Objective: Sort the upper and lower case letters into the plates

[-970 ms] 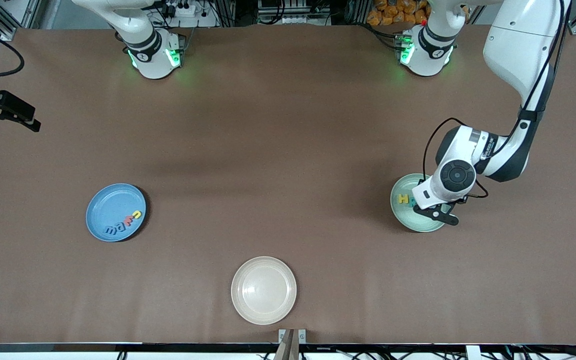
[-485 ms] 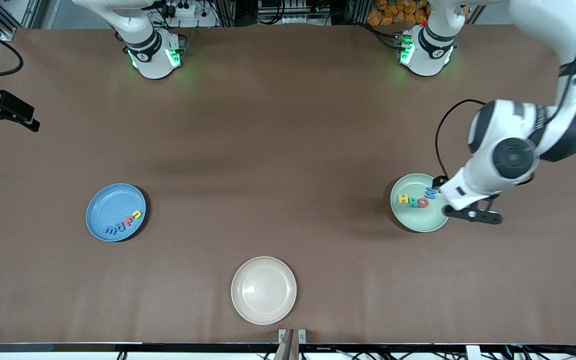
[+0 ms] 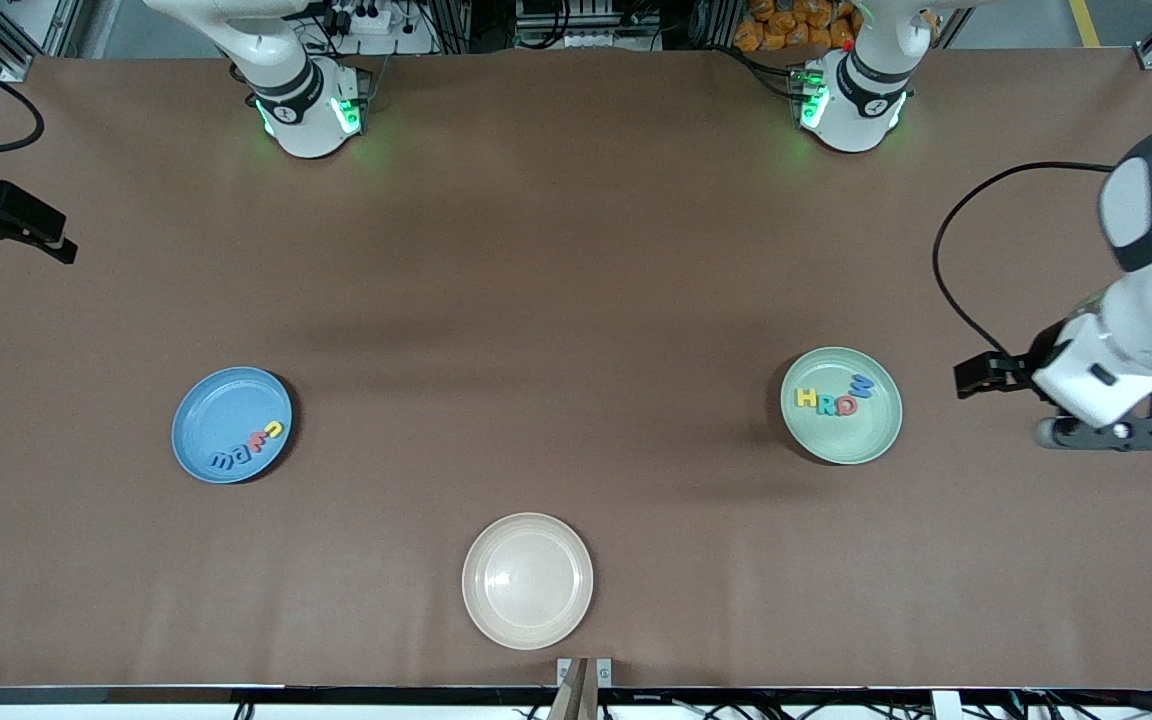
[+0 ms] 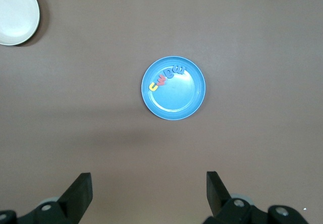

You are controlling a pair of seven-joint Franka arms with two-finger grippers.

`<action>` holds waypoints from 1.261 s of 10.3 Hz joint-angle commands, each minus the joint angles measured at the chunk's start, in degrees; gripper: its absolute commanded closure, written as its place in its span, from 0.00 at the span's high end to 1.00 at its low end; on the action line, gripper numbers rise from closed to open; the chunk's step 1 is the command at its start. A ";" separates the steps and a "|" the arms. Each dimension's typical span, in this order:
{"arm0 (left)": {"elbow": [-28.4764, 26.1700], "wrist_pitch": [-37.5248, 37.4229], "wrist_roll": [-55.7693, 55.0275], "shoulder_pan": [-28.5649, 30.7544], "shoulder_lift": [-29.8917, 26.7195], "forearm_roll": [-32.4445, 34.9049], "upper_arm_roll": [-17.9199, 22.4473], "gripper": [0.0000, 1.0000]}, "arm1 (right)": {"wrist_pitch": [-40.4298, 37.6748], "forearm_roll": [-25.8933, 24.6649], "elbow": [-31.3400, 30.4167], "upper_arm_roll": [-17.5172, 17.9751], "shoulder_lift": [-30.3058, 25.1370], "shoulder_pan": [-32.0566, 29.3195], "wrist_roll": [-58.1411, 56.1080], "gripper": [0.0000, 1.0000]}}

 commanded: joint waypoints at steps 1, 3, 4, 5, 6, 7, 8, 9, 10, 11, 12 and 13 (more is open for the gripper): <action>1.85 -3.97 -8.35 0.82 -1.87 -3.01 -0.32 1.00 | -0.83 -0.92 1.39 0.18 0.49 -0.11 0.89 1.00; 1.59 -6.54 -16.04 1.34 -6.86 -4.33 0.28 1.00 | -0.92 -0.92 1.39 0.18 0.49 -0.11 0.89 1.00; 1.41 -7.32 -16.06 0.39 -8.63 -4.86 3.42 1.00 | -0.92 -0.92 1.39 0.18 0.49 -0.11 0.89 1.00; 1.32 -8.38 -16.06 -2.41 -10.04 -5.30 6.41 1.00 | -0.92 -0.92 1.39 0.18 0.49 -0.11 0.89 1.00; 1.24 -10.82 -16.58 -4.70 -10.84 -5.39 8.79 1.00 | -0.92 -0.92 1.39 0.18 0.49 -0.11 0.89 1.00; 1.15 -11.72 -17.72 -6.29 -11.37 -5.13 10.12 1.00 | -0.92 -0.92 1.39 0.18 0.49 -0.11 0.89 1.00; 0.97 -11.99 -17.12 -7.35 -12.07 -5.04 12.48 1.00 | -1.01 -0.92 1.39 0.18 0.49 -0.11 0.89 1.00; 0.97 -11.99 -16.76 -8.05 -12.25 -5.47 14.42 1.00 | -0.92 -0.92 1.39 0.18 0.49 -0.11 0.89 1.00; 0.97 -11.99 -16.76 -8.76 -12.17 -5.39 14.61 1.00 | -0.92 -0.92 1.39 0.18 0.49 -0.11 0.89 1.00; 0.97 -11.99 -16.59 -8.76 -12.08 -5.13 14.53 1.00 | -0.92 -0.92 1.30 0.18 0.49 -0.11 0.89 1.00; 0.97 -11.99 -16.50 -8.76 -12.17 -4.95 14.35 1.00 | -1.01 -0.92 1.39 0.18 0.49 -0.11 0.89 1.00; 0.97 -11.99 -12.93 -8.85 -12.08 -4.52 14.18 1.00 | -0.92 -0.92 1.39 0.18 0.49 -0.11 0.89 1.00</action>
